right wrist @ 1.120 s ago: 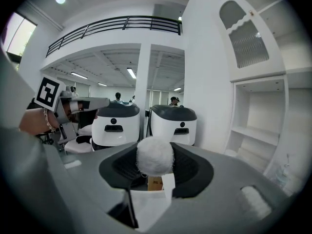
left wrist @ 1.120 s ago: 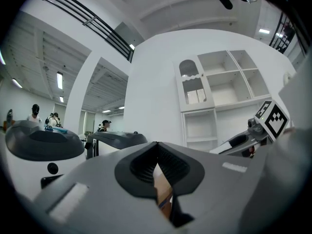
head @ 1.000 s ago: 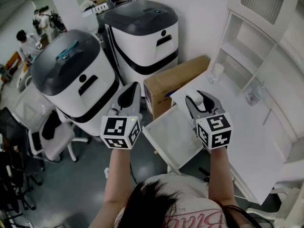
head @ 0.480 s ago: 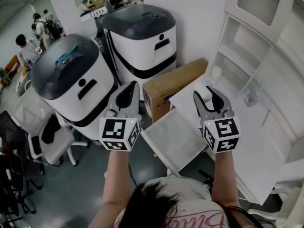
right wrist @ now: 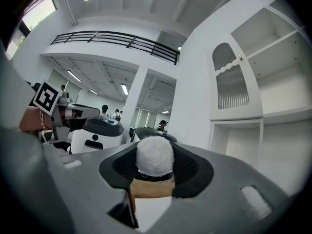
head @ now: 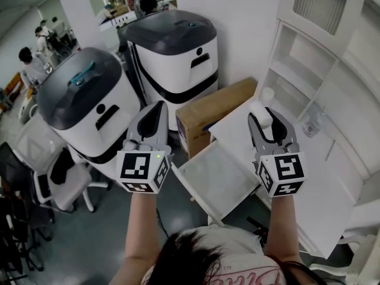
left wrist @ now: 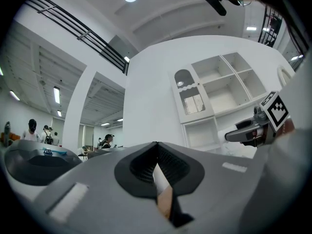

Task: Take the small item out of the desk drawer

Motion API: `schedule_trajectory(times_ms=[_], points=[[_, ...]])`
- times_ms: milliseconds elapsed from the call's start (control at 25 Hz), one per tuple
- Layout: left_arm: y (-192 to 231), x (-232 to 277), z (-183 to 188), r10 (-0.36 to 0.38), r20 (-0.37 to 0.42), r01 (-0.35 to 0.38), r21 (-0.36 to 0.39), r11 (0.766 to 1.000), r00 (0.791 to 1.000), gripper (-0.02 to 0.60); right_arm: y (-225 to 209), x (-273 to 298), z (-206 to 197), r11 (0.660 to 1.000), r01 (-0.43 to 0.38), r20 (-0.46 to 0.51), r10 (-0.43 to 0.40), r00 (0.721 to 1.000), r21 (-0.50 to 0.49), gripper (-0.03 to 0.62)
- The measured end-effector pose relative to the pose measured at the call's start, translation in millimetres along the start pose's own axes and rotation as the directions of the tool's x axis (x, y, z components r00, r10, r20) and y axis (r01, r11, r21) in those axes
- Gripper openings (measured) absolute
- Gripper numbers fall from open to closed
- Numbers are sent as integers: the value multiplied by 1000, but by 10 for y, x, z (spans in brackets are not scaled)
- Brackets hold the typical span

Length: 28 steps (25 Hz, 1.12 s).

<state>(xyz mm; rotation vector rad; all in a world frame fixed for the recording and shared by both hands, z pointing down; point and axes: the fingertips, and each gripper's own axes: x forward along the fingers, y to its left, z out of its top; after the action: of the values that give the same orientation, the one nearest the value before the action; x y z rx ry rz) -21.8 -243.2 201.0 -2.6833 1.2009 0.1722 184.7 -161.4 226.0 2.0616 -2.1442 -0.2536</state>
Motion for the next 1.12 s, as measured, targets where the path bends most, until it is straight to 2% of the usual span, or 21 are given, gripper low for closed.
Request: schedule_trajectory(times_ms=[640,1120], points=[[66,56,245,25,55,-27,43,999,998,5,-344,-142,289,997,82,70,-82,994,0,170],[147,61,339,36,64,-41,80,996,997,5,-451,-154,321,994,110,71,-111,991,17,170]])
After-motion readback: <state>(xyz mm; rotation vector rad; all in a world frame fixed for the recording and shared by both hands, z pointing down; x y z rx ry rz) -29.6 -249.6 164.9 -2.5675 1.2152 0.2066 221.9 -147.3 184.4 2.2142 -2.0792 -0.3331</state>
